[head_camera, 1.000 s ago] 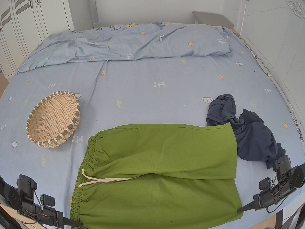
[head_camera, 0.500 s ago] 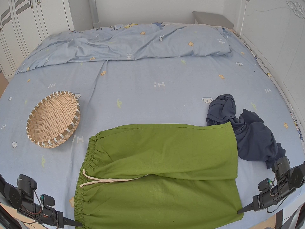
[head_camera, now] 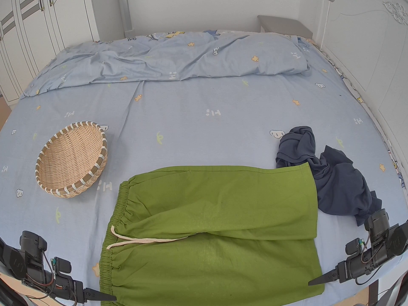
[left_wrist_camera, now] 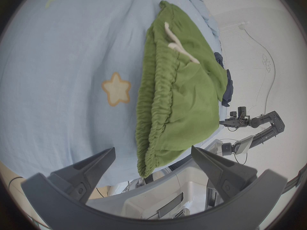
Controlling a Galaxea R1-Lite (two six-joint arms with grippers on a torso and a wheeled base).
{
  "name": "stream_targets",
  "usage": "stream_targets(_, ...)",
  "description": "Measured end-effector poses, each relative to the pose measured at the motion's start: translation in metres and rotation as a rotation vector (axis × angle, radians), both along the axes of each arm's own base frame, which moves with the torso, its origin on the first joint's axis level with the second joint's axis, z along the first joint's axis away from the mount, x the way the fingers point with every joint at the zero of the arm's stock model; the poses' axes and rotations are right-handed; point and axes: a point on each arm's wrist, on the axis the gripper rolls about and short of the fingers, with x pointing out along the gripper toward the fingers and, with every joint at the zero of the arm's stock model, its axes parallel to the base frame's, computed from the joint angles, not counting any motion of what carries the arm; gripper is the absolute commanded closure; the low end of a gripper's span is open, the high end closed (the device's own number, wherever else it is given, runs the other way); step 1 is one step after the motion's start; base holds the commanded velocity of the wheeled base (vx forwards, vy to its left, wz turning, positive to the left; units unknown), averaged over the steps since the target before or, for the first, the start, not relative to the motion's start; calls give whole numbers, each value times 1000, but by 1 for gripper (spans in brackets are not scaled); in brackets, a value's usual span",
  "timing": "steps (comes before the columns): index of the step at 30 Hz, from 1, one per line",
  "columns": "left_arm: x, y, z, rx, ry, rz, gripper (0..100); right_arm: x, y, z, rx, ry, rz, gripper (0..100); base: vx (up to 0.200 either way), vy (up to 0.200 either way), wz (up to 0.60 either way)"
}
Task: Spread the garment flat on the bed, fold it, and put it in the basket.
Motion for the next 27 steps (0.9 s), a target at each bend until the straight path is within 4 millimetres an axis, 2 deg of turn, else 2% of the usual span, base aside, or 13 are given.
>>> stream_targets(7,9,3,25,9,-92,53,0,0,-3,9,-5,-134,-19,0,0,0,0)
stream_targets(14,51,9,75,17,-213,76,0,8,-7,27,-10,-261,-44,0,0,0,0)
stream_targets(17,72,9,97,18,-270,64,0,19,-8,39,-15,-338,-52,0,0,0,0)
stream_targets(21,106,4,119,0,-313,46,0,45,-9,65,-17,-478,-60,0,0,0,0)
stream_targets(27,157,-8,131,-30,-336,11,0,87,-4,113,-3,-678,-45,0,0,0,0)
